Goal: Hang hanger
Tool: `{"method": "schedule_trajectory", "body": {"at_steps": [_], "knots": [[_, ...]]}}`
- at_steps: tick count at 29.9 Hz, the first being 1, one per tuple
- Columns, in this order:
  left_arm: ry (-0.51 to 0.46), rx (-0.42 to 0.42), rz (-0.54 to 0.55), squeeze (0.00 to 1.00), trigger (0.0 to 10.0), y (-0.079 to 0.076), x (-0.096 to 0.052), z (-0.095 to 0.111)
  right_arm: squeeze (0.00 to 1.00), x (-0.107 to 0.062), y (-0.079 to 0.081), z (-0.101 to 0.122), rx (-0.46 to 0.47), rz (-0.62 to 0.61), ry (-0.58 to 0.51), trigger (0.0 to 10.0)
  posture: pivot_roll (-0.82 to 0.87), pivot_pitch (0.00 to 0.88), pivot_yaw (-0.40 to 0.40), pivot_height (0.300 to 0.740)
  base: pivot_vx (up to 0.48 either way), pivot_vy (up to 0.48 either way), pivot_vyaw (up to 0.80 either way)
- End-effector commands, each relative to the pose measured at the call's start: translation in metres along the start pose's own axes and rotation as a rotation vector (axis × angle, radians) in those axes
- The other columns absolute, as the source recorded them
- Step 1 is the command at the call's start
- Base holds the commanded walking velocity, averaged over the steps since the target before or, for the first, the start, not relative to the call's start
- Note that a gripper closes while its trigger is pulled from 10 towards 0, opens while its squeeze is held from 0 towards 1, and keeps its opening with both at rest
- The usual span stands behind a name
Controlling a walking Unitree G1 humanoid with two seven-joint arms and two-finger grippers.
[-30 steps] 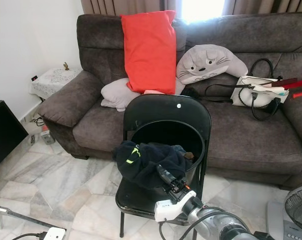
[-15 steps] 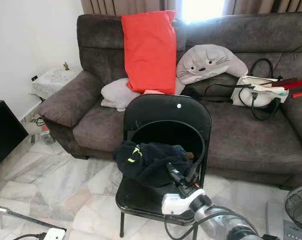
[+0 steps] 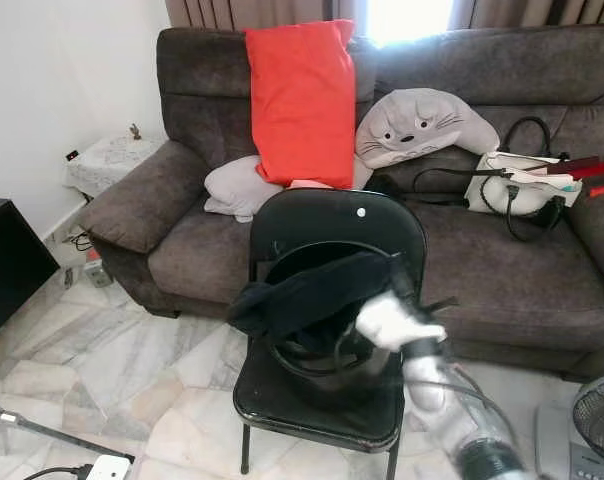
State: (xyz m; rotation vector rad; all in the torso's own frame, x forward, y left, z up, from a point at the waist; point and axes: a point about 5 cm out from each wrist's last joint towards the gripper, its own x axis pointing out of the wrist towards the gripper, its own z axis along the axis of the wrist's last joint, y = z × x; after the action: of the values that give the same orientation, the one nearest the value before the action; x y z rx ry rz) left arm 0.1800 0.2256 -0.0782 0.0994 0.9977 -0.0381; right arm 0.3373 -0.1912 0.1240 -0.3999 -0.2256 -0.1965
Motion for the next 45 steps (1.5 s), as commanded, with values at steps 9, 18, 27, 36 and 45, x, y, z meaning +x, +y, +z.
{"method": "schedule_trajectory", "body": {"at_steps": [9, 18, 27, 36, 45], "knots": [[-0.001, 0.011, 0.022, 0.0, 10.0, 0.005, -0.001, 0.001, 0.0, -0.012, -0.014, -0.006, 0.597, -0.247, 0.402, 10.0, -0.1, 0.0, 0.126, 0.74, 0.0, 0.0, 0.0], [-0.004, 0.018, 0.031, 0.0, 10.0, 0.008, -0.001, 0.002, 0.0, -0.002, -0.018, 0.014, 0.536, -0.213, 0.37, 10.0, -0.11, 0.0, 0.13, 0.74, 0.0, 0.0, 0.0], [-0.008, -0.004, 0.054, 0.0, 10.0, 0.01, -0.002, 0.001, 0.0, 0.009, -0.015, 0.03, 0.362, -0.147, 0.306, 10.0, -0.09, 0.0, 0.131, 0.74, 0.0, 0.0, 0.71], [-0.018, -0.357, 0.165, 0.0, 10.0, 0.008, -0.002, -0.01, 0.0, 0.01, -0.012, 0.034, 0.28, -0.094, 0.271, 10.0, -0.09, 0.0, 0.134, 0.74, 0.0, 0.0, 0.8], [-0.033, -0.511, 0.183, 0.0, 10.0, 0.003, -0.002, -0.014, 0.0, 0.01, -0.009, 0.039, 0.197, -0.01, 0.214, 10.0, -0.11, 0.0, 0.125, 0.74, 0.0, 0.0, 0.8]]}}
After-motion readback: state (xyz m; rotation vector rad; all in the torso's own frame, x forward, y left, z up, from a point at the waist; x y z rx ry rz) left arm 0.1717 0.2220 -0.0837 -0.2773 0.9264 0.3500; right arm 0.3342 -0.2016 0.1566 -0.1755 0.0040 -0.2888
